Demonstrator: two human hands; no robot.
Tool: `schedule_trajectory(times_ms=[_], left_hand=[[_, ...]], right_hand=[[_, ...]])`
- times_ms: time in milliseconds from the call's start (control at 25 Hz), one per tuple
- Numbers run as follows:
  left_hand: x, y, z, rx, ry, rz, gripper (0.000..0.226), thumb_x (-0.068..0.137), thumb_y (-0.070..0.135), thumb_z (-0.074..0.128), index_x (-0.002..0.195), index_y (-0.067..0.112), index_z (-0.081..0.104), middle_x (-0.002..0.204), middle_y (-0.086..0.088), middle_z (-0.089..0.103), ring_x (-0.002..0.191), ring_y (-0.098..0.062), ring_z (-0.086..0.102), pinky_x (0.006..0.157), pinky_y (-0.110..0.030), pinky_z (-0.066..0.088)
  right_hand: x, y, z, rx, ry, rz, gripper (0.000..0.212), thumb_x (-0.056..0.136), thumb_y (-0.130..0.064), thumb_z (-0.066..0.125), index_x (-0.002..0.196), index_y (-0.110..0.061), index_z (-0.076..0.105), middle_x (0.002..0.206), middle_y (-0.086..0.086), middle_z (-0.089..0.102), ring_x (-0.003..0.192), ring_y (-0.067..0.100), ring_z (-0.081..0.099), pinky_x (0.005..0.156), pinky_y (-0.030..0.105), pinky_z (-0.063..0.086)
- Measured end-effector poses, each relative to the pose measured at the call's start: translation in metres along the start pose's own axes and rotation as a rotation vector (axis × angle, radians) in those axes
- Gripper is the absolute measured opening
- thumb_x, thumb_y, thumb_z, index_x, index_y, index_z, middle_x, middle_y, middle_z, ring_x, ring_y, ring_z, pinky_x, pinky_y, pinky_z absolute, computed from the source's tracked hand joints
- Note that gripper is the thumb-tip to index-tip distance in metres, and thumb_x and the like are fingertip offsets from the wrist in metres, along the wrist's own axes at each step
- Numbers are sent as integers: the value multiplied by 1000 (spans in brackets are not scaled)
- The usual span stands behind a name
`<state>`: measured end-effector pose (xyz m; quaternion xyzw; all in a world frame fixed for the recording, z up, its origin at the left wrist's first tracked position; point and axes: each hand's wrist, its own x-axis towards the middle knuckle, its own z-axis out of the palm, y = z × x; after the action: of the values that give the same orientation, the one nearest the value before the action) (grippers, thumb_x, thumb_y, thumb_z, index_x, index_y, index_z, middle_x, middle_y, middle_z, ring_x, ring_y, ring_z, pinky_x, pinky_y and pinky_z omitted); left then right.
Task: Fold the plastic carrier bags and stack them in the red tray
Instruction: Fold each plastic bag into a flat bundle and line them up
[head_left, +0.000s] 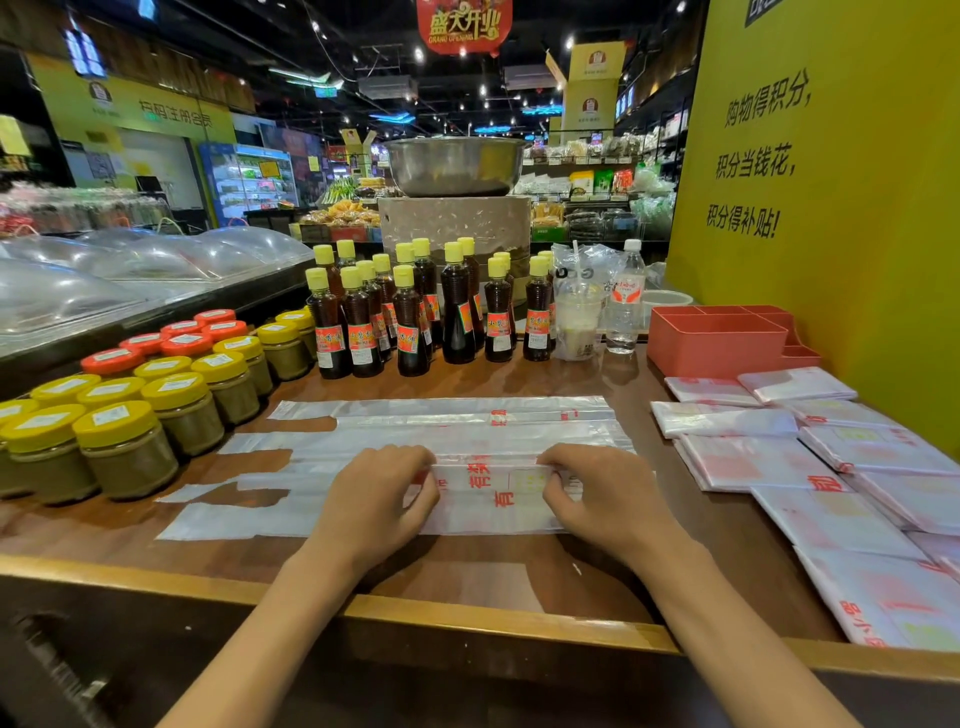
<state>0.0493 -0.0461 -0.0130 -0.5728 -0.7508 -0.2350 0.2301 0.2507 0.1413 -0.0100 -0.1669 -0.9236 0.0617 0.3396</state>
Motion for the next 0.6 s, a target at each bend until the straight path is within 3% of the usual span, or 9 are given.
schedule_trajectory(times_ms=[120, 200, 360, 480, 600], left_hand=[[0, 2, -2, -4, 107, 13, 35, 92, 43, 46, 100, 17, 68, 87, 3, 71, 72, -14, 61, 62, -24, 45], [-1, 2, -3, 5, 192, 61, 32, 92, 39, 50, 100, 13, 69, 88, 0, 71, 75, -15, 63, 69, -23, 43], [0, 2, -4, 9, 264, 70, 29, 93, 34, 52, 111, 15, 64, 100, -2, 71, 91, -18, 63, 85, -24, 35], [4, 0, 0, 14, 182, 17, 31, 93, 36, 52, 118, 20, 62, 109, 0, 70, 101, -18, 63, 96, -22, 32], [6, -2, 6, 44, 103, -61, 41, 90, 36, 54, 124, 16, 65, 121, -3, 69, 113, -23, 64, 104, -33, 34]], right_hand=[[1, 0, -2, 37, 64, -31, 22, 83, -32, 59, 99, -27, 73, 93, -11, 74, 80, 10, 67, 61, 16, 46], [3, 0, -6, 66, 117, -42, 19, 83, -29, 61, 98, -27, 72, 90, -11, 73, 77, 9, 66, 59, 22, 51], [5, -3, -10, 103, 155, -20, 20, 81, -23, 63, 99, -28, 72, 87, -15, 73, 75, 5, 65, 61, 18, 50], [13, -2, -2, 64, 111, 32, 24, 85, -17, 67, 108, -24, 71, 101, -10, 74, 87, 13, 67, 73, 25, 49], [18, 2, 7, -41, 108, -1, 29, 90, -10, 66, 118, -18, 70, 117, -2, 72, 106, 22, 65, 95, 28, 37]])
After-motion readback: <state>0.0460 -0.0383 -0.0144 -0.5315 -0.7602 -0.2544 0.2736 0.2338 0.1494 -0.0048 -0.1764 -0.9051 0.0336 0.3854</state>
